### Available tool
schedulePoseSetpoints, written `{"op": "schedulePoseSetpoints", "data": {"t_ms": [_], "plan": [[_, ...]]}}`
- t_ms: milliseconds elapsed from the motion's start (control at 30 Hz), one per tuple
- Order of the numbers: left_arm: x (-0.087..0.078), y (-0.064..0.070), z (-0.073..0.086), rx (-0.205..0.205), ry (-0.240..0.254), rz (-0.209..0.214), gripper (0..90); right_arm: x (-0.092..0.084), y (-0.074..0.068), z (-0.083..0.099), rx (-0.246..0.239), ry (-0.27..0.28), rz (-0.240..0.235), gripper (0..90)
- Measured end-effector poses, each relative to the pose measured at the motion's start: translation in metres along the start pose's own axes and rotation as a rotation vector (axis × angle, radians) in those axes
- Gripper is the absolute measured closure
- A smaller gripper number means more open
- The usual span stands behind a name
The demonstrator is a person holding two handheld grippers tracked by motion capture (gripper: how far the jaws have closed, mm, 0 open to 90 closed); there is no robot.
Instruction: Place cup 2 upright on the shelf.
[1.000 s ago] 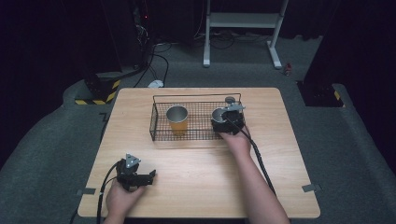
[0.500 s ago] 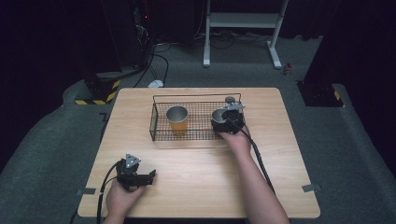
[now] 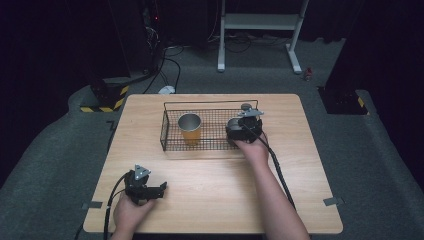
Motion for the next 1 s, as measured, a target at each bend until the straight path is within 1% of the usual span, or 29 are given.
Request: {"op": "schedulePoseSetpoints", "data": {"t_ms": [67, 100, 267, 300, 467, 500, 700, 733, 833, 900, 1000], "plan": [[0.0, 0.0, 0.0, 0.0, 0.0, 0.0, 1.8, -0.005, -0.001, -0.003, 0.006, 0.021, 0.006, 10.1], [0.0, 0.0, 0.0, 0.0, 0.0, 0.0, 1.8, -0.007, -0.001, -0.004, -0.001, 0.029, 0.004, 10.1], [0.0, 0.0, 0.0, 0.0, 0.0, 0.0, 1.8, -0.016, -0.003, -0.009, -0.004, 0.063, 0.009, 9.9], [0.0, 0.0, 0.0, 0.0, 0.0, 0.0, 1.8, -0.018, -0.003, -0.01, -0.012, 0.069, 0.013, 9.9], [0.0, 0.0, 0.0, 0.0, 0.0, 0.0, 1.8, -0.028, -0.004, -0.012, 0.0, 0.097, 0.002, 10.0], [0.0, 0.0, 0.0, 0.001, 0.001, 0.0, 1.8, -0.029, -0.004, -0.013, -0.004, 0.105, 0.0, 10.0], [0.0, 0.0, 0.0, 0.001, 0.001, 0.0, 1.8, -0.041, -0.006, -0.009, 0.01, 0.123, -0.016, 10.0], [0.0, 0.0, 0.0, 0.0, 0.0, 0.0, 1.8, -0.042, -0.005, -0.008, 0.004, 0.127, -0.016, 10.0], [0.0, 0.0, 0.0, 0.0, 0.0, 0.0, 1.8, -0.049, -0.006, -0.004, 0.011, 0.137, -0.026, 10.1], [0.0, 0.0, 0.0, 0.0, 0.001, 0.0, 1.8, -0.053, -0.006, -0.001, 0.007, 0.136, -0.024, 10.1], [0.0, 0.0, 0.0, 0.0, 0.001, -0.001, 1.8, -0.061, -0.005, 0.005, 0.016, 0.142, -0.025, 10.4]]}}
Point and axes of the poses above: each handheld gripper's, and its own axes: x roughly forward along the jaws, z roughly out of its underside, y roughly to its right, the point moved 10 cm from there along x, roughly forward along the jaws, and after that the axes turned 9 degrees about -y, right-handed, at the moved point
